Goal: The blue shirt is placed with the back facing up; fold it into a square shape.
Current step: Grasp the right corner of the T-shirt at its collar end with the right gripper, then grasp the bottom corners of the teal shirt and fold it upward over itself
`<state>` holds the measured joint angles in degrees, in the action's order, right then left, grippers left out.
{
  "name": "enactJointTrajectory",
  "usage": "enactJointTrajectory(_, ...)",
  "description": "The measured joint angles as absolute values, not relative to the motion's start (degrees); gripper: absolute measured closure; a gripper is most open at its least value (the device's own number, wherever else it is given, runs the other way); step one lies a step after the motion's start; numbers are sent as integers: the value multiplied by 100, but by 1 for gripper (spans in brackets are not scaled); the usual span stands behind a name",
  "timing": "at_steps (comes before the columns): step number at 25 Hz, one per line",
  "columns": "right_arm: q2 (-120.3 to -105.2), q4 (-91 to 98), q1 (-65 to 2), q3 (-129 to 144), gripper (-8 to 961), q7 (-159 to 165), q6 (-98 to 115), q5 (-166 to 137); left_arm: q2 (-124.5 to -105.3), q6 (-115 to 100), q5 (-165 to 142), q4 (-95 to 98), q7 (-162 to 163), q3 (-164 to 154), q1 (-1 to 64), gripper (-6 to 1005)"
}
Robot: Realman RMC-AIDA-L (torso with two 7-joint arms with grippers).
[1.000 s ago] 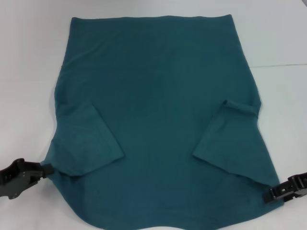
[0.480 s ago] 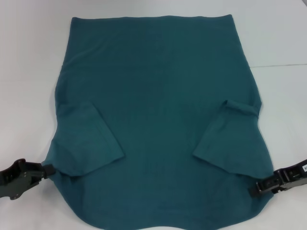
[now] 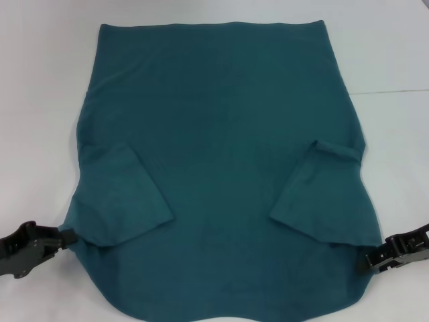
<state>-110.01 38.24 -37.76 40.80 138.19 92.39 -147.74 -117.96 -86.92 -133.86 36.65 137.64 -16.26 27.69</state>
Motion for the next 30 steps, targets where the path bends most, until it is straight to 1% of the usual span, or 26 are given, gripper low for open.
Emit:
enactJointTrajectory(2, -10998, 3823, -3776, 4079, 409, 13819, 9239, -14774, -11795, -8685, -13386, 3665, 13764, -1630, 2769, 982)
enactJointTrajectory(7, -10996, 3823, -3779, 4078, 650, 13819, 9234, -14779, -11795, -8683, -13386, 3665, 13764, -1630, 2769, 982)
enactJointTrajectory(15, -10982, 3837, -3762, 4074, 866, 13824, 9254, -14779, -11794, -8719, -13389, 3665, 13741, -1635, 2766, 981)
enactJointTrajectory(18, -10967, 3864, -3739, 4010, 874, 13824, 9356, -14775, -11786, -8768, -13430, 3692, 13733, -1640, 2738, 981)
enactJointTrajectory(22, -10911, 3907, -3685, 3952, 882, 13822, 9569, -14785, -11774, -8925, -13531, 3797, 13728, -1657, 2671, 981)
enactJointTrajectory(30, -10861, 4229, -3420, 3929, 882, 13823, 10118, -14816, -11750, -9589, -13803, 4225, 13630, -1657, 2445, 981)
